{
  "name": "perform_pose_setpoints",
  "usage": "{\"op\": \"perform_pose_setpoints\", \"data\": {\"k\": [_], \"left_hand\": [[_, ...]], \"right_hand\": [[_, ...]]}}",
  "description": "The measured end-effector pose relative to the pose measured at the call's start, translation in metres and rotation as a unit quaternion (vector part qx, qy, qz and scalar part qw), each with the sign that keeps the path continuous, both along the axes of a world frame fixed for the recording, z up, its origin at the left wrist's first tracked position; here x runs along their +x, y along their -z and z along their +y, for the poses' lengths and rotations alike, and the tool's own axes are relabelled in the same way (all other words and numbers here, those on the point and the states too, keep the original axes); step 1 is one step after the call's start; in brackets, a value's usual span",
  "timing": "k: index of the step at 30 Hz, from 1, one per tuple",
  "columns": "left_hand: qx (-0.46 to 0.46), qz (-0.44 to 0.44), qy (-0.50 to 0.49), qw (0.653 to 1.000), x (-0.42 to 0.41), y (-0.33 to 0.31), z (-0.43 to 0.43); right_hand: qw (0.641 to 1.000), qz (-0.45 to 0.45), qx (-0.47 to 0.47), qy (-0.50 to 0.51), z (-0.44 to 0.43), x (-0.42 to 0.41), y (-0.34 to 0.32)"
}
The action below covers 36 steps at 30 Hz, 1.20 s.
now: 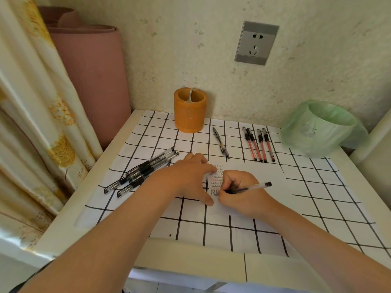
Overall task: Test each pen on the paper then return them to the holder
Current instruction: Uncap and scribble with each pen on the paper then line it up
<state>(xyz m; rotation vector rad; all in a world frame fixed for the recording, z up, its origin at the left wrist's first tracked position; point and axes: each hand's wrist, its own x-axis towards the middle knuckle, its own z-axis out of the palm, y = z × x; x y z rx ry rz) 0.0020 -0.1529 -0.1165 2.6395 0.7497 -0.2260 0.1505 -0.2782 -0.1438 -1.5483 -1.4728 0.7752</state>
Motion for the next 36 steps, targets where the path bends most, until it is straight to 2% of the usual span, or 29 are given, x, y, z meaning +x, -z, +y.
{"op": "perform_pose_setpoints", "data": {"k": [19, 27, 36], "left_hand": [[-0.003, 0.007, -0.004, 1.0, 0.0009, -0.0007, -0.0001], [-0.003, 0.004, -0.004, 1.0, 0.0014, -0.0004, 0.0], [-0.005, 0.003, -0.007, 1.0, 0.0003, -0.0004, -0.0004]], "right_hand": [[1.0, -0.016, -0.002, 0.002, 0.0006, 0.0005, 0.0028], [0.999, 0.024, 0.003, 0.03, -0.0002, 0.0029, 0.0046], [0.999, -0.031, -0.001, 0.017, 0.0009, 0.0001, 0.0035]]}}
